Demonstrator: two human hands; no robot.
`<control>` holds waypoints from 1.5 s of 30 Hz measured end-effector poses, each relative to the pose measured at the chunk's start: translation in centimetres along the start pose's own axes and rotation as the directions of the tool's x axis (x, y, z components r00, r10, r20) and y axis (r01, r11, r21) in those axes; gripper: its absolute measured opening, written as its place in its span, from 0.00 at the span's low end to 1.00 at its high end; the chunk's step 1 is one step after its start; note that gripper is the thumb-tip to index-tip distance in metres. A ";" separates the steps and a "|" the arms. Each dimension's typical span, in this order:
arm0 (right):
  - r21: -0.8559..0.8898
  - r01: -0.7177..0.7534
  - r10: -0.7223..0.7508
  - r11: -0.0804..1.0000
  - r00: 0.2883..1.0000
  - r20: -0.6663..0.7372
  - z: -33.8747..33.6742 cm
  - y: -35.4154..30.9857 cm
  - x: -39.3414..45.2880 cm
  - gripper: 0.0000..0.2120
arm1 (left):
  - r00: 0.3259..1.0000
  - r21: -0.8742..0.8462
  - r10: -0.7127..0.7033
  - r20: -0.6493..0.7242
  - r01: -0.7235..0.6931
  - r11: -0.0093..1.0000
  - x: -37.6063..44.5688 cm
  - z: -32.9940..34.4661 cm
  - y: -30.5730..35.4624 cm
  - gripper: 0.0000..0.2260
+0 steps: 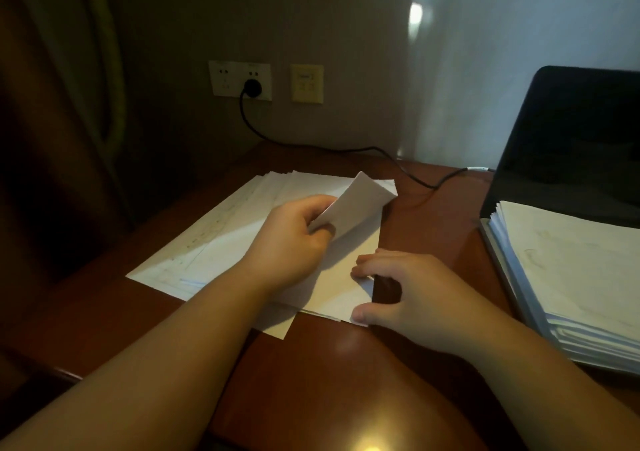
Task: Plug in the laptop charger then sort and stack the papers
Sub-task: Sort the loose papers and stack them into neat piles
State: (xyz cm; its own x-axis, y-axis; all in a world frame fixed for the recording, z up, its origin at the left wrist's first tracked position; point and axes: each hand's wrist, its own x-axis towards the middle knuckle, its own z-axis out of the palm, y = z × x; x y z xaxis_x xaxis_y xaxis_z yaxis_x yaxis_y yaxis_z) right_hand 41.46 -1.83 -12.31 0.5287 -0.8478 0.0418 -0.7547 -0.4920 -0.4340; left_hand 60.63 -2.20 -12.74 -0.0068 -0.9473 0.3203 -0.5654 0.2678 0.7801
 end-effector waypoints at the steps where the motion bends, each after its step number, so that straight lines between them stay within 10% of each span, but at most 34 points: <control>1: 0.006 -0.010 0.010 1.000 1.000 -0.012 0.1 0.0 0.1 0.28 | 1.000 0.004 0.007 0.017 -0.007 1.000 0.0 0.0 0.0 0.15; 16: 0.298 0.035 0.079 0.954 0.929 -0.361 1.3 -0.4 0.7 0.03 | 0.986 -0.034 0.052 0.160 -0.047 0.998 0.6 -0.4 -0.1 0.14; 25: 0.915 -0.014 0.382 0.404 0.911 -0.155 0.6 -0.6 0.5 0.13 | 0.983 -0.077 0.096 0.158 -0.084 0.993 0.3 -0.7 0.3 0.11; 38: 0.976 0.148 0.475 0.158 0.855 -0.206 -0.4 0.7 0.8 0.12 | 0.969 0.012 0.117 0.219 -0.123 0.992 0.1 -0.8 0.9 0.14; 45: 0.515 0.031 0.157 0.857 0.935 -0.318 1.2 0.0 0.6 0.22 | 0.985 -0.112 -0.024 -0.172 0.005 0.994 0.7 -1.1 0.2 0.15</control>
State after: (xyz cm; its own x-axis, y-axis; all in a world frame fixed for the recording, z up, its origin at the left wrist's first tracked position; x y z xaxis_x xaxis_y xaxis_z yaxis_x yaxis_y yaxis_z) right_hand 42.29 -2.13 -13.40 0.2527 -0.9327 0.2572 -0.4302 -0.3464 -0.8336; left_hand 61.45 -2.60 -11.77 0.1486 -0.9091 0.3891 -0.4699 0.2813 0.8367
